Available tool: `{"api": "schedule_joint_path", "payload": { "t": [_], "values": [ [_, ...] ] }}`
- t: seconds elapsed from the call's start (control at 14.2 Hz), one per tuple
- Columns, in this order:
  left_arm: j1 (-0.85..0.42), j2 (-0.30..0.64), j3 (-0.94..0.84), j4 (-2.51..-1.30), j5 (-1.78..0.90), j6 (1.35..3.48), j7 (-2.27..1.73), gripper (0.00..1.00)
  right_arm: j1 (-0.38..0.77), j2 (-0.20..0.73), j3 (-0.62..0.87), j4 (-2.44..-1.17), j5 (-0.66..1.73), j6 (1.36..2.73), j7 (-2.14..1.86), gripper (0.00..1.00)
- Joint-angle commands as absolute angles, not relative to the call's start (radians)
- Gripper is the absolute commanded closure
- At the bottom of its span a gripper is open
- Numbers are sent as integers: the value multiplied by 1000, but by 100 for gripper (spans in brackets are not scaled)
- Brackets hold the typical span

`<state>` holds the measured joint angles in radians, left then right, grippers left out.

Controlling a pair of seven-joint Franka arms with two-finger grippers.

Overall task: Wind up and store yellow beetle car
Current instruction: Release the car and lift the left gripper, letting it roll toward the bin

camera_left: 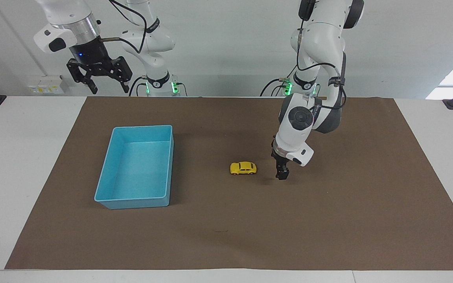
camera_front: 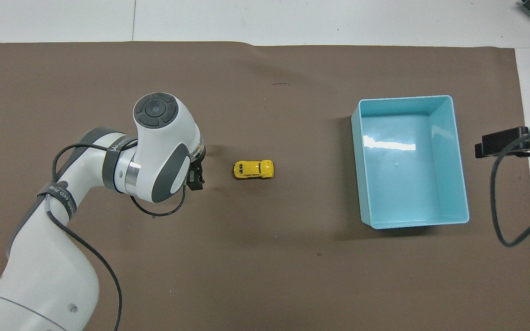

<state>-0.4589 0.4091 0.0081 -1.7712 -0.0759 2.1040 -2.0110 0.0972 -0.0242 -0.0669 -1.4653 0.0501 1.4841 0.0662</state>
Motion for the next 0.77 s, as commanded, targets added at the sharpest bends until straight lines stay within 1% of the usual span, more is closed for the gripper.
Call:
{"api": "schedule_joint_path", "payload": {
  "t": [0.0, 0.14, 0.35, 0.56, 0.7],
  "values": [
    [-454, 391, 6, -1786, -72, 2089, -1999, 0, 89, -44, -67, -1479, 48, 1483, 75, 0],
    [-451, 391, 6, -1786, -72, 2094, -1999, 0, 83, -46, -72, -1480, 51, 1499, 68, 0],
    [-449, 391, 6, -1783, -72, 2098, -1997, 0, 81, -58, -74, -1486, 31, 1496, -90, 0],
    [-433, 387, 8, -1766, -72, 2099, -1971, 0, 90, -61, -61, -1497, 41, 1508, -129, 0],
    [-431, 365, 9, -1763, -72, 2097, -1912, 0, 97, -60, -58, -1497, 48, 1526, -283, 0]
  ]
}}
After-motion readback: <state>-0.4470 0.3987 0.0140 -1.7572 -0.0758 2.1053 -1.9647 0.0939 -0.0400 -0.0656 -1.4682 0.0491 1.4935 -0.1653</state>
